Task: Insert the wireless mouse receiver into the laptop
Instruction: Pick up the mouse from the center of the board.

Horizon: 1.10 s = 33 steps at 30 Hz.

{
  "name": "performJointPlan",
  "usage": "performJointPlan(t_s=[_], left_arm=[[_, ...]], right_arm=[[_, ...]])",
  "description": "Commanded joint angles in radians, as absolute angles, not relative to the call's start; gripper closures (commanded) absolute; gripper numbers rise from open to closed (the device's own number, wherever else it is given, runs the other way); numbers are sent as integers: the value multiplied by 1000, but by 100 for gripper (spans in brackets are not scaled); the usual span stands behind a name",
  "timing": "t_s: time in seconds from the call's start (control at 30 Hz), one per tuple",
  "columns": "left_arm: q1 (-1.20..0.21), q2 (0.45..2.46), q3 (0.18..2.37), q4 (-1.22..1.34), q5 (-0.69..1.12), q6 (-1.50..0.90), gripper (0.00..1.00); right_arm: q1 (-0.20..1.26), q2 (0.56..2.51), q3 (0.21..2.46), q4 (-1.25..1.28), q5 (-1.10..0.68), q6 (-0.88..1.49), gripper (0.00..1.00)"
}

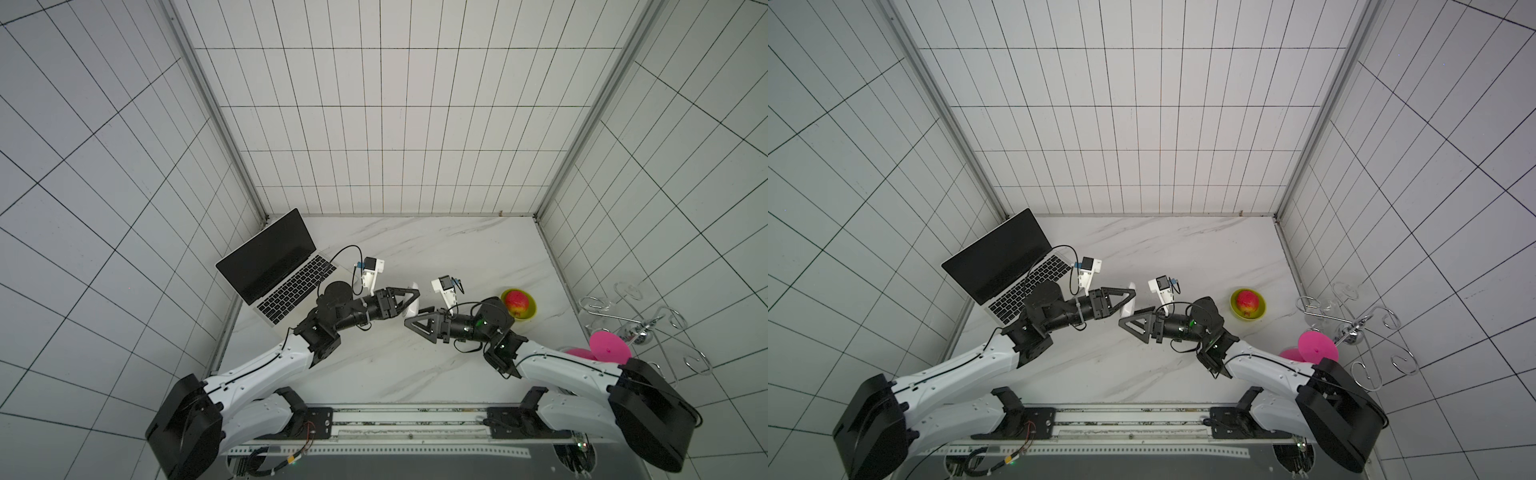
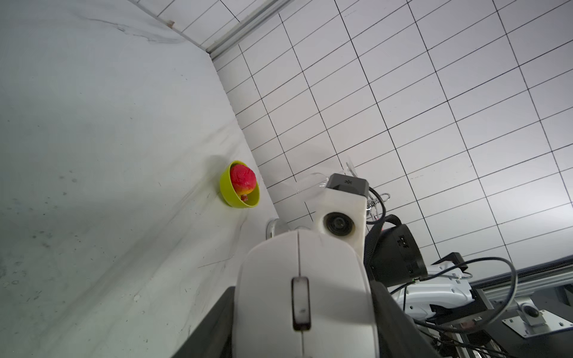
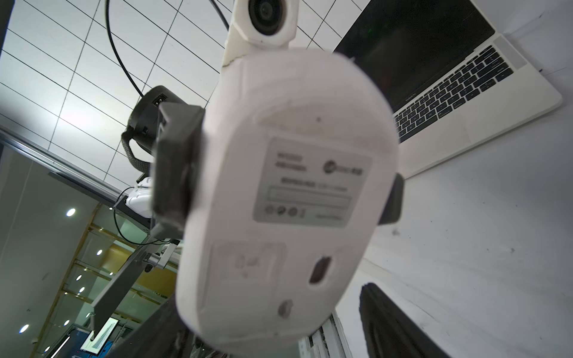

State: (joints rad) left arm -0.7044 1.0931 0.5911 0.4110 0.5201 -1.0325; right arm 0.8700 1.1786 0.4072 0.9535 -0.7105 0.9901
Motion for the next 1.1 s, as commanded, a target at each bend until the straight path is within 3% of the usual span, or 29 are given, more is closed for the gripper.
performJointPlan(t_s=[0.0, 0.2, 0.37, 0.43, 0.57, 0.63, 0.9, 1.07], left_arm=[[-706, 1078, 570, 478, 568, -1060, 56], [-709, 1071, 566, 477, 577, -1056, 56], [-709, 1072, 553, 477, 573, -1052, 55], [-710, 1067, 542, 466, 556, -1051, 46], [-709, 1043, 526, 412, 512, -1042, 11], [-704, 1026, 532, 340, 487, -1023, 5], [-647, 964, 570, -22, 480, -911, 3], [-629, 1045, 710, -339, 587, -750, 16]], right_arm=[[863, 1185, 444, 1046, -728, 1015, 21], [865, 1205, 470, 1055, -743, 1018, 36], [865, 1214, 464, 1054, -748, 997, 59], [865, 1205, 453, 1004, -736, 951, 66], [864, 1159, 449, 796, -700, 803, 68], [867, 1128, 460, 631, -670, 693, 69], [984, 1083, 599, -68, -249, 176, 74], [1047, 1105, 649, -188, -84, 47, 76]])
